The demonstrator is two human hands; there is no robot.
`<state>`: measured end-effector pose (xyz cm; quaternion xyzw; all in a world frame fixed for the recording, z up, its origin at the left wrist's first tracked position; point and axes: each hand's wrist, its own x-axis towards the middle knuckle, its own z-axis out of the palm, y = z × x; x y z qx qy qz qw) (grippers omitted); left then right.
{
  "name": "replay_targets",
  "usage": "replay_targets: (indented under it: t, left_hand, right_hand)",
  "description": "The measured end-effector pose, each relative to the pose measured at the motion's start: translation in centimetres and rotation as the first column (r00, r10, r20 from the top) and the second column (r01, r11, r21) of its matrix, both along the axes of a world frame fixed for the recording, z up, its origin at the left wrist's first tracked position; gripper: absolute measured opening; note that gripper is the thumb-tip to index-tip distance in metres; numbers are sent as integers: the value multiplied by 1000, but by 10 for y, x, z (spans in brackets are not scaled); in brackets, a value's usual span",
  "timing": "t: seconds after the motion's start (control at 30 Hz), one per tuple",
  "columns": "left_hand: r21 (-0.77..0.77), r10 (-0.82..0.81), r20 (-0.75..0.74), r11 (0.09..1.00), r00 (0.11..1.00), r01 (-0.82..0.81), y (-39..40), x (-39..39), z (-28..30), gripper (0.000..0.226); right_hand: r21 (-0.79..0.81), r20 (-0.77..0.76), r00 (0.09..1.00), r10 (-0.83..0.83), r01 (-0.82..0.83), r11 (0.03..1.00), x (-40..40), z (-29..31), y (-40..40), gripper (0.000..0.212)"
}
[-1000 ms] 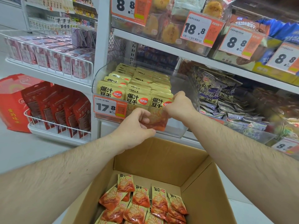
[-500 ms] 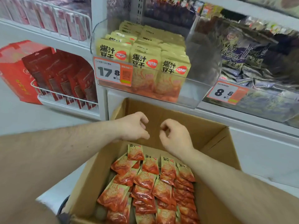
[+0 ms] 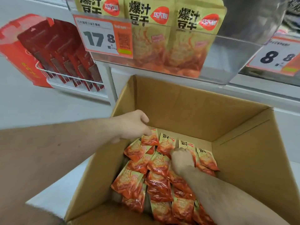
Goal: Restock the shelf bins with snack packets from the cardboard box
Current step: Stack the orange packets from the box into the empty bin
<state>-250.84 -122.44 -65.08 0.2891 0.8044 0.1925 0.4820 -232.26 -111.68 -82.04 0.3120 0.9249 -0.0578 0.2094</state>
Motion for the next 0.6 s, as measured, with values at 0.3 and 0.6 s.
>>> replay_targets:
  t: [0.3, 0.6]
  left_hand:
    - [-11, 34, 87, 999, 996, -33, 12, 17, 8, 14]
    - [-13, 21, 137, 1000, 990, -19, 16, 37, 15, 13]
  right_hand:
    - [3, -141, 916, -375, 379, 925, 31, 3, 29, 33]
    - [2, 55, 736, -674, 675, 738, 70, -2, 42, 14]
